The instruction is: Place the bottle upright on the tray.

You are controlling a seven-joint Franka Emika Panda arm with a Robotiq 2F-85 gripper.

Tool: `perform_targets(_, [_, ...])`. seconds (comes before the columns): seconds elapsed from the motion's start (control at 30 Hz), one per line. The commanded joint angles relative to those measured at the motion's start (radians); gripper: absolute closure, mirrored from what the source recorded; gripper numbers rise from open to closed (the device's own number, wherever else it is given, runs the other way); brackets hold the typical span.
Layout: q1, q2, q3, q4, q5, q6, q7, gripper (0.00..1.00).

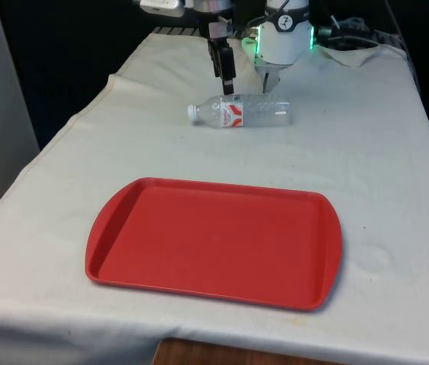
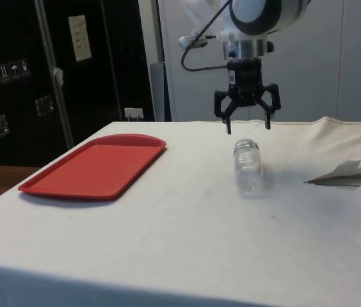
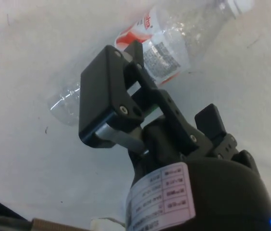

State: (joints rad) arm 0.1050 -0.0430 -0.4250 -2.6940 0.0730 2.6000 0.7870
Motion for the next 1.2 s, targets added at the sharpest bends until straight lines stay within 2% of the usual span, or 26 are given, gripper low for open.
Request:
perform_targets(0.0, [0.0,-0.004,-0.006,0.005,0.028,-0.014,-0.027,0.0])
perform_targets(0.03, [0.0,0.002,-0.005,0.004,0.004,-0.004,-0.007,0.0])
perform_targets(0.1, [0.002,-0.002,-0.015,0.014,0.053,-0.029,-0.054,0.0])
perform_targets(0.27, [0.0,0.008,-0.031,0.037,0.112,-0.062,-0.12,0.0])
perform_targets(0.3, [0.0,0.01,-0.034,0.041,0.12,-0.067,-0.13,0.0])
perform_targets(0.33, [-0.001,0.014,-0.031,0.037,0.092,-0.052,-0.105,0.0])
perform_targets(0.37, [0.0,0.012,-0.036,0.044,0.129,-0.072,-0.139,0.0])
perform_targets(0.47, [-0.001,0.021,-0.045,0.058,0.163,-0.094,-0.177,0.0])
perform_targets(0.57, [-0.002,0.029,-0.052,0.069,0.189,-0.111,-0.206,0.0])
perform_targets(0.6, [-0.001,0.032,-0.051,0.065,0.164,-0.097,-0.184,0.0])
perform_targets(0.63, [-0.002,0.032,-0.055,0.074,0.198,-0.118,-0.215,0.0])
perform_targets(0.8, [-0.003,0.051,-0.068,0.099,0.248,-0.155,-0.269,0.0])
perform_targets(0.83, [-0.003,0.054,-0.07,0.104,0.254,-0.162,-0.276,0.0])
perform_targets(0.87, [-0.001,0.057,-0.07,0.101,0.235,-0.148,-0.26,0.0])
perform_targets(0.9, [-0.003,0.058,-0.072,0.108,0.263,-0.168,-0.285,0.0])
perform_targets(0.97, [-0.004,0.067,-0.076,0.12,0.284,-0.185,-0.307,0.0])
perform_targets(1.13, [-0.005,0.085,-0.086,0.141,0.322,-0.218,-0.345,0.0])
perform_targets(1.17, [-0.002,0.086,-0.086,0.137,0.304,-0.205,-0.331,0.0])
